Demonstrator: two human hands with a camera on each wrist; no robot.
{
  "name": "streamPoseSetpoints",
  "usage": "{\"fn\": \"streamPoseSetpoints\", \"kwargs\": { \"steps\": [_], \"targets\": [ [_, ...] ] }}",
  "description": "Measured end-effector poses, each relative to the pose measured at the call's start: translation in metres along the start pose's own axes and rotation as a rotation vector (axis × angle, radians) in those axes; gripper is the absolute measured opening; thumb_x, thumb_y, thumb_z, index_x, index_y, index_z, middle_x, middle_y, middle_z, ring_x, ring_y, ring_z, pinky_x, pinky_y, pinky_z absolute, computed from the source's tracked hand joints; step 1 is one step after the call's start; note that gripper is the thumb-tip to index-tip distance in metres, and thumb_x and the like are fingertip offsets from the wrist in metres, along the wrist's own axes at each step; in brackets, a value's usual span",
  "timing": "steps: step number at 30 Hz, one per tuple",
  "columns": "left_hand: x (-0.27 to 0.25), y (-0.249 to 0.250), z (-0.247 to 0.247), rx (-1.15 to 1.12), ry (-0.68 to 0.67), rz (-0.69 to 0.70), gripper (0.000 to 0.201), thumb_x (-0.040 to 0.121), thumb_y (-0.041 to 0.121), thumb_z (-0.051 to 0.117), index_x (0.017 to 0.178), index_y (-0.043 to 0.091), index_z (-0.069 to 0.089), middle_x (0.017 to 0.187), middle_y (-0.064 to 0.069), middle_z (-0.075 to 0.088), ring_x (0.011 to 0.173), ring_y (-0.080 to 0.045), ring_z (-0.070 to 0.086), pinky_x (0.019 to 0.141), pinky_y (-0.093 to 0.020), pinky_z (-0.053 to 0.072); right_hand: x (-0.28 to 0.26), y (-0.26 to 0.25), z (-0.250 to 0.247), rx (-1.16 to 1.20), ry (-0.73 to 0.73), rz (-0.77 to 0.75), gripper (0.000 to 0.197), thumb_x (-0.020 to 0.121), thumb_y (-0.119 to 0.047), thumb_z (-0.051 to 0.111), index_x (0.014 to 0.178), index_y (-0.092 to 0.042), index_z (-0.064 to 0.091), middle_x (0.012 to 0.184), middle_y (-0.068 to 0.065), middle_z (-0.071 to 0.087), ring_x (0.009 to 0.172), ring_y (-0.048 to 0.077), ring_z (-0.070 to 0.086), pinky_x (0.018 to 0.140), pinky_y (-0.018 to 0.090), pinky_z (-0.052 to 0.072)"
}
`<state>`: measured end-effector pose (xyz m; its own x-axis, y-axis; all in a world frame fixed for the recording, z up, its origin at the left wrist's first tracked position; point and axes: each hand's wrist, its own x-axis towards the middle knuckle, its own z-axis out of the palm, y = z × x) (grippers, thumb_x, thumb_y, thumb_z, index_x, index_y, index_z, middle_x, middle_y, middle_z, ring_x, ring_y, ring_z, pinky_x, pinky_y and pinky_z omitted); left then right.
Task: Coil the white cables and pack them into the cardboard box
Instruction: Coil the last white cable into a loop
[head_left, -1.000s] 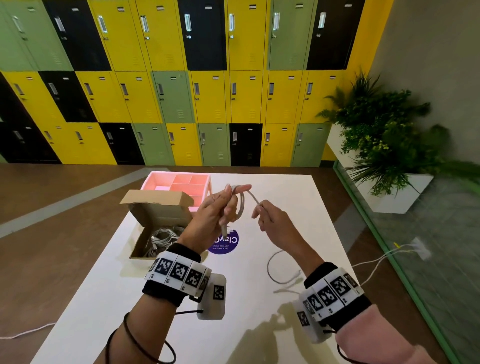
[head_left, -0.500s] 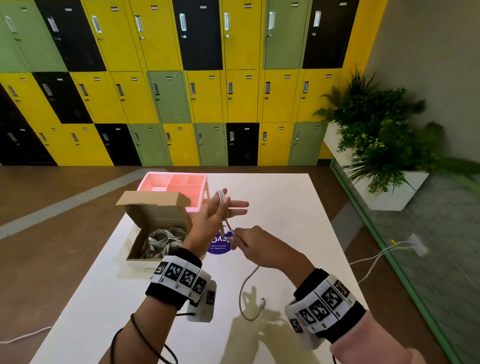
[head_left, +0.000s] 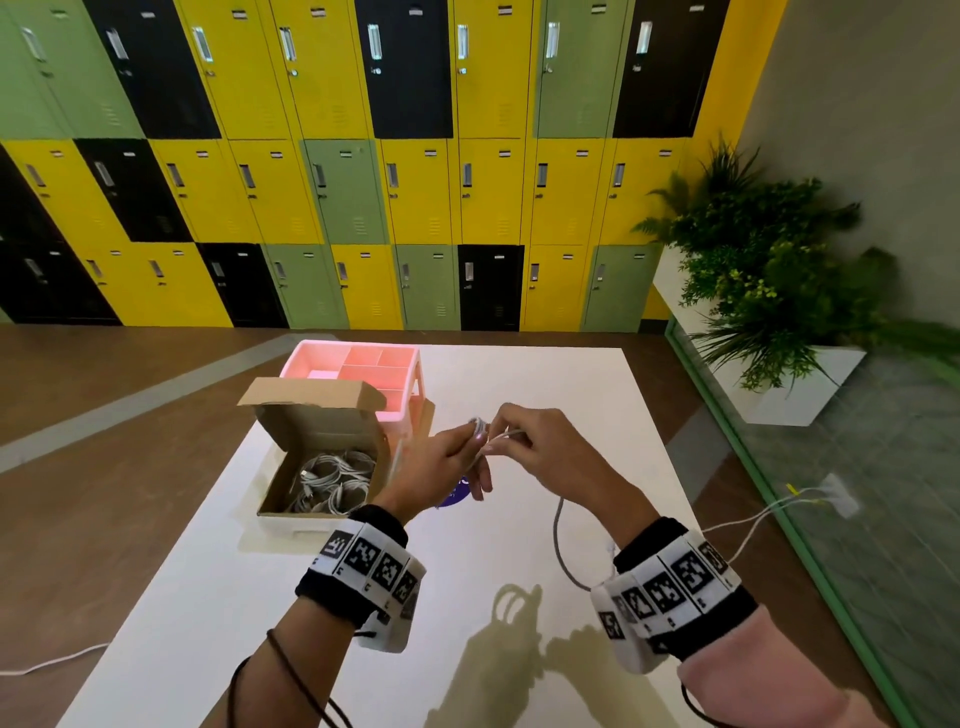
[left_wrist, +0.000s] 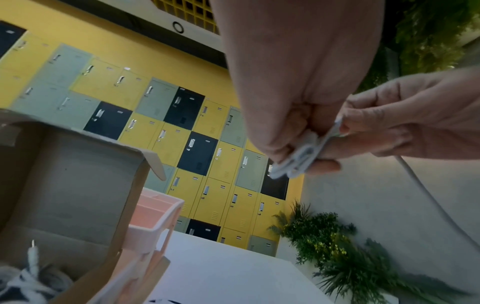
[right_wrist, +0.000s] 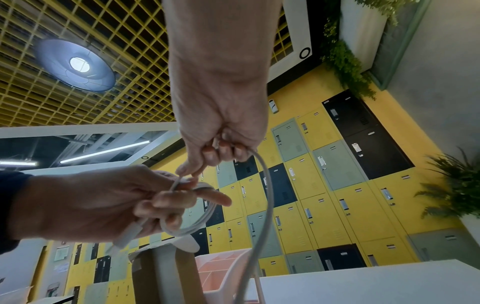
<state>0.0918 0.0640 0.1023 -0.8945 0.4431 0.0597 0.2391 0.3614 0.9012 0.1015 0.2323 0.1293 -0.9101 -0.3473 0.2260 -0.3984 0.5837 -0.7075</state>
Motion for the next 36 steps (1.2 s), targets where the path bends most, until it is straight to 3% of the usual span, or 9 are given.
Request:
{"fn": "streamPoseSetpoints", "kwargs": {
  "steps": [3,6,12,16,20,23,27,32,36],
  "targets": [
    [-0.004,0.003,-0.003,-0.138,-0.045,-0.055,0.033,0.104,0.022,0.033,0.083,0.009,0.054,0.060,0.002,0.054,0.059,-0.016,0.048,0.067,-0.030,0.043,-0.001,-0.001,-0.005,0.115,0.042,-0.016,0.012,0.086,-0.015,0.068,0.085,-0.005,0.061,0.053,-0.011,0.049,0.048,0.005,0.041,0.051,0.013,0.031],
    [-0.006,0.005,-0.005,-0.377,-0.132,-0.100,0.031,0.104,0.015,0.030,0.092,0.005,0.057,0.059,-0.002,0.037,0.052,-0.011,0.033,0.056,-0.020,0.037,-0.002,0.002,-0.010,0.199,0.055,-0.008,0.013,0.086,-0.015,0.068,0.086,-0.006,0.059,0.052,-0.010,0.048,0.049,0.006,0.037,0.050,0.016,0.030],
    [-0.008,0.011,-0.004,-0.687,-0.187,-0.160,0.034,0.103,0.020,0.029,0.077,0.013,0.050,0.056,0.001,0.015,0.049,-0.013,0.010,0.054,-0.027,0.018,-0.001,0.006,-0.010,0.279,0.069,-0.010,0.021,0.089,-0.022,0.065,0.095,-0.005,0.056,0.054,-0.005,0.039,0.052,0.008,0.033,0.050,0.017,0.028],
    [-0.006,0.013,-0.007,-0.770,-0.197,-0.197,0.034,0.102,0.019,0.028,0.073,0.015,0.045,0.051,0.008,0.021,0.046,-0.010,0.009,0.048,-0.022,0.018,-0.002,0.010,-0.002,0.194,0.043,-0.008,0.020,0.095,-0.027,0.056,0.098,-0.010,0.063,0.059,-0.001,0.044,0.053,0.006,0.034,0.053,0.017,0.029],
    [-0.004,0.016,-0.011,-0.768,-0.182,-0.204,0.037,0.103,0.020,0.026,0.070,0.016,0.045,0.050,0.010,0.023,0.046,-0.010,0.009,0.045,-0.019,0.022,-0.006,0.012,0.005,0.115,-0.016,0.010,0.029,0.101,-0.028,0.042,0.102,-0.007,0.061,0.060,-0.009,0.048,0.053,0.003,0.042,0.054,0.015,0.032],
    [-0.004,0.019,-0.012,-0.780,-0.164,-0.216,0.037,0.102,0.022,0.028,0.070,0.016,0.045,0.049,0.010,0.023,0.047,-0.011,0.007,0.045,-0.018,0.027,-0.005,0.014,0.008,0.053,-0.086,0.009,0.025,0.102,-0.030,0.040,0.109,-0.012,0.055,0.070,0.001,0.056,0.055,0.005,0.043,0.054,0.018,0.033],
    [-0.004,0.019,-0.012,-0.798,-0.171,-0.213,0.036,0.101,0.026,0.033,0.070,0.016,0.048,0.048,0.009,0.021,0.045,-0.011,0.009,0.050,-0.019,0.032,-0.001,0.012,0.005,-0.027,-0.132,0.053,0.017,0.102,-0.023,0.039,0.095,-0.010,0.047,0.063,-0.005,0.049,0.051,0.008,0.040,0.051,0.020,0.029],
    [-0.003,0.012,-0.014,-0.799,-0.171,-0.170,0.033,0.101,0.027,0.034,0.075,0.015,0.050,0.046,0.008,0.028,0.042,-0.007,0.022,0.069,-0.027,0.037,0.003,0.011,0.000,-0.048,-0.201,0.064,0.017,0.103,-0.017,0.034,0.096,-0.011,0.049,0.065,-0.006,0.050,0.057,0.009,0.045,0.054,0.019,0.034],
    [-0.002,0.010,-0.013,-0.830,-0.132,-0.158,0.031,0.098,0.029,0.037,0.075,0.014,0.052,0.043,0.008,0.030,0.038,-0.005,0.026,0.068,-0.028,0.036,0.004,0.008,-0.003,-0.054,-0.224,0.061,0.016,0.103,-0.016,0.031,0.097,-0.015,0.046,0.067,-0.006,0.049,0.057,0.010,0.043,0.055,0.021,0.034]
  ]
}}
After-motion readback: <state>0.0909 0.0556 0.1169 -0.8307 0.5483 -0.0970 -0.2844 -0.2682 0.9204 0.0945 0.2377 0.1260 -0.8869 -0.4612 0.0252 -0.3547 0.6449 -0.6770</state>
